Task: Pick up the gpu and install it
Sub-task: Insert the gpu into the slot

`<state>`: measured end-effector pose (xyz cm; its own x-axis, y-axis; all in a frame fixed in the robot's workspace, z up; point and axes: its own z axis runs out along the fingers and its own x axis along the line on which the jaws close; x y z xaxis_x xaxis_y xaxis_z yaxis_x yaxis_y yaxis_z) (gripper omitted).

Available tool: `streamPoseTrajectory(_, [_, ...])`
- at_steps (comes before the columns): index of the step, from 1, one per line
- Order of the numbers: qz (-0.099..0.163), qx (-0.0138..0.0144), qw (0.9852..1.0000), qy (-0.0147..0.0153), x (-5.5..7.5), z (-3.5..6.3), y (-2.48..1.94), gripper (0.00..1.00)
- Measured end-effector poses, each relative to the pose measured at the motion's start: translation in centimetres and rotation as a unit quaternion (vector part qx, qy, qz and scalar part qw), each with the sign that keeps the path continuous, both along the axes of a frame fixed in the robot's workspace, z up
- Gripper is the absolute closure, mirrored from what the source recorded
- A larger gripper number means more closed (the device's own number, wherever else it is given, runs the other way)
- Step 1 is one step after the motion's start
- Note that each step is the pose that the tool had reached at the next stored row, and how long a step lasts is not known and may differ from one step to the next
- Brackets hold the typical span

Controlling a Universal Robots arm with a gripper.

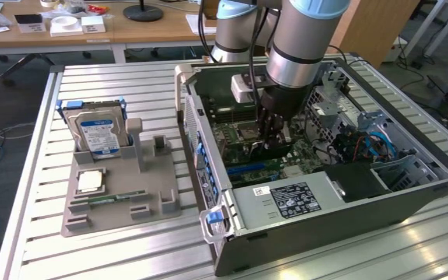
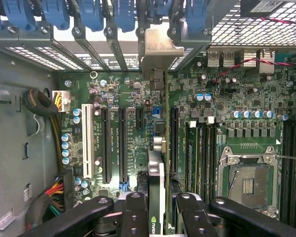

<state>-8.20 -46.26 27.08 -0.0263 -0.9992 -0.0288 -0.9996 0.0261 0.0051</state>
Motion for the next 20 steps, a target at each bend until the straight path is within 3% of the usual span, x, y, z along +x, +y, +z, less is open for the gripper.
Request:
streamPoseTrajectory(10, [0.002, 0.0001, 1.0000, -0.0001, -0.23, -0.05, 0.00, 0.73])
streamPoseTrajectory(20, [0.004, 0.0001, 1.0000, -0.0022, -0.37, -0.34, 0.00, 0.73])
